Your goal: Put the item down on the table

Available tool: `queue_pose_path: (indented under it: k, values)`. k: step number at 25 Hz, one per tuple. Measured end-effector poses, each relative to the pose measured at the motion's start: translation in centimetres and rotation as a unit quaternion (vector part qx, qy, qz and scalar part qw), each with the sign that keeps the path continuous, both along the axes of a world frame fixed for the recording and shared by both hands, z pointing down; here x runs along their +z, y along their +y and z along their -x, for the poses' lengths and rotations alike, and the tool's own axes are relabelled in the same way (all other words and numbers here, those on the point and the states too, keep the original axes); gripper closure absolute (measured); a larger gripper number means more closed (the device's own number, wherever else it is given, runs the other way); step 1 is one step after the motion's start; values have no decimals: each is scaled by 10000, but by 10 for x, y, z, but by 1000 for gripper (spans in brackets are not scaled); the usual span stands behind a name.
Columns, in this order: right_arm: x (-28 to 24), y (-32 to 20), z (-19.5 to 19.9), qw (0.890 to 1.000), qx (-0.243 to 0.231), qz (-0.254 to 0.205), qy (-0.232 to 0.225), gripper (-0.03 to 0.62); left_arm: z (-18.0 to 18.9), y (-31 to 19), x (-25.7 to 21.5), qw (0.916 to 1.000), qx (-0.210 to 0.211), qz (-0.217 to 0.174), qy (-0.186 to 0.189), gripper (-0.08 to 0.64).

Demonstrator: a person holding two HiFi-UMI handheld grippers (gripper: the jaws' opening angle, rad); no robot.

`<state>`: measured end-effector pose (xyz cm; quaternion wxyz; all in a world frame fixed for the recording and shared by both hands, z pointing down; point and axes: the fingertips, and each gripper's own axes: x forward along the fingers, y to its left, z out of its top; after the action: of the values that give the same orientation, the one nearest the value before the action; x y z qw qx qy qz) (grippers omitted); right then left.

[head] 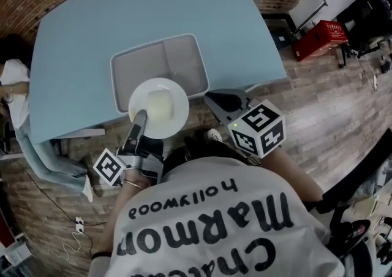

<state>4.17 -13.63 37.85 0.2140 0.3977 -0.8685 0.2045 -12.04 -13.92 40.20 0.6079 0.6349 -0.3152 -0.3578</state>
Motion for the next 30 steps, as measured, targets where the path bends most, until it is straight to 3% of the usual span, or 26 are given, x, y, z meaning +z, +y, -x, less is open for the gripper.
queue_pose_path:
  k: [16,21,30]
  values:
    - [37,-45,-70,9953,-889,353,168,581,-65,-18,31,9959,-830,352,-82,522]
    - [56,-83,-94,9917,-1165,512,195,581,-94,-52,51,9936,-1000,516,-109,522]
    - [51,-84,-90,9888,-1422,428,162,581,-90,-39,50,9918,-1200,390,-214,522]
